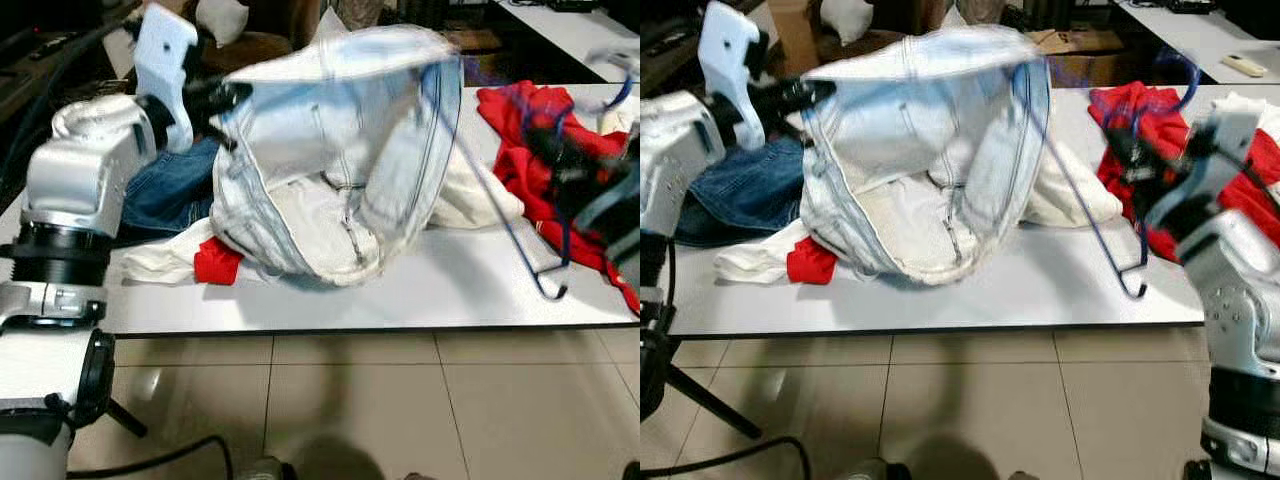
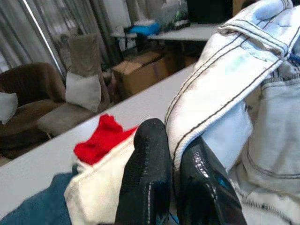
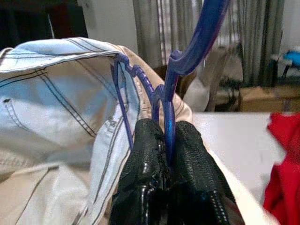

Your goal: Hang hanger

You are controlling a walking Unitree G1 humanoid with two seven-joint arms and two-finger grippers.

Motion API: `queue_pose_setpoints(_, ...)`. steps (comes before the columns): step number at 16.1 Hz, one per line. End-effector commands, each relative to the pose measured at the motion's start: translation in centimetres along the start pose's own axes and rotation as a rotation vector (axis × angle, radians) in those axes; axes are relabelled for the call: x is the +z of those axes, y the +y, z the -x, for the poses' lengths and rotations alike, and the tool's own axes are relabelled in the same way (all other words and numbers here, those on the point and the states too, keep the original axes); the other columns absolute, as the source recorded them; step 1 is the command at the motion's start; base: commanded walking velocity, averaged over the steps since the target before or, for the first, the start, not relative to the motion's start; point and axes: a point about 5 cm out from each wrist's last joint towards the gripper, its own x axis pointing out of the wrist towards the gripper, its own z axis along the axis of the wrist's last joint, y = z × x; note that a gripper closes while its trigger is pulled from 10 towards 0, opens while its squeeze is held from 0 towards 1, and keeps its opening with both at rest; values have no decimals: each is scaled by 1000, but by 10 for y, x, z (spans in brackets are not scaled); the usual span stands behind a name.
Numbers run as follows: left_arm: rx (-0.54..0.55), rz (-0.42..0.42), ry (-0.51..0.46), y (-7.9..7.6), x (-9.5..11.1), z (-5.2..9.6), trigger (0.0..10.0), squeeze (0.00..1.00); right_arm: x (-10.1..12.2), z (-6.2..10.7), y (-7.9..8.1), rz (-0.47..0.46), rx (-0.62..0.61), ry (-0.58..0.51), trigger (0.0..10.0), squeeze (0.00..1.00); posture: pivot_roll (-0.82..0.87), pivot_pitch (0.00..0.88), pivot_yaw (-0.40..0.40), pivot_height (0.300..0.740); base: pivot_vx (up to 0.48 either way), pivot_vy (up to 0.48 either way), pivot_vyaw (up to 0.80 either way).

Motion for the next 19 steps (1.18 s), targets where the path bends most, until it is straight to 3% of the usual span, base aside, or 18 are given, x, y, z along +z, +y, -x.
queue_pose_setpoints(1, 35, -18, 23, 7, -4, 6, 0, 0, 9, 5, -5, -28, -27, -47, 10000, 0, -132, 0, 84, 740, 0, 0, 0)
queue_pose_setpoints(3, 33, -10, 7, 8, -5, 5, 0, 0, 6, 7, -7, -128, -31, -72, 10000, 0, -132, 0, 86, 740, 0, 0, 0)
queue_pose_setpoints(5, -5, 77, -65, 5, 1, 1, 0, 0, 2, 7, -9, -171, -42, -70, 10000, 0, -130, 0, 86, 740, 0, 0, 0)
queue_pose_setpoints(7, -38, 25, 12, -7, -17, -7, 0, 0, -8, 3, 3, -191, -7, -44, 10000, 0, -127, 0, 88, 740, 0, 0, 0)
queue_pose_setpoints(8, -16, 0, 42, -9, -26, -9, 3373, 0, -9, 2, 5, -203, -10, -53, 10000, 0, -126, 0, 89, 740, 0, 0, 0)
queue_pose_setpoints(9, 7, -62, 91, -11, -40, -11, 10000, 0, -8, 0, 10, -217, 1, -64, 10000, 0, -126, 0, 89, 740, 0, 0, 0)
queue_pose_setpoints(10, -5, -79, 120, -15, -52, -12, 10000, 0, -9, -2, 15, -222, 21, -65, 10000, 0, -127, 0, 90, 740, 0, 0, 0)
queue_pose_setpoints(11, 9, -126, 154, -15, -61, -10, 10000, 1000, -9, -3, 21, -227, 41, -60, 10000, 0, -129, 0, 90, 740, 0, 0, 0)
queue_pose_setpoints(13, 22, -238, 221, -15, -77, -5, 10000, 1000, -11, -5, 30, -220, 81, -42, 10000, 0, -133, 0, 86, 740, 0, 0, 0)
queue_pose_setpoints(15, -34, -266, 126, -25, -66, -7, 10000, 965, -10, -5, 36, -221, 109, -35, 10000, 0, -131, 0, 78, 740, 0, 0, 0)
queue_pose_setpoints(16, -81, -271, 72, -32, -60, -9, 10000, 90, -10, -5, 38, -222, 118, -34, 10000, 0, -132, 0, 75, 740, 0, 0, 0)
queue_pose_setpoints(17, -112, -274, 38, -38, -56, -9, 10000, 90, -10, -5, 39, -222, 122, -33, 10000, 0, -132, 0, 73, 740, 0, 0, 0)
queue_pose_setpoints(18, -139, -283, 7, -50, -56, -15, 10000, 0, -8, -6, 40, -219, 129, -32, 10000, 0, -134, 0, 69, 740, 0, 0, 0)
queue_pose_setpoints(19, -136, -296, 5, -54, -58, -17, 10000, 0, -8, -7, 41, -218, 131, -31, 10000, 0, -134, 0, 69, 740, 0, 0, 0)
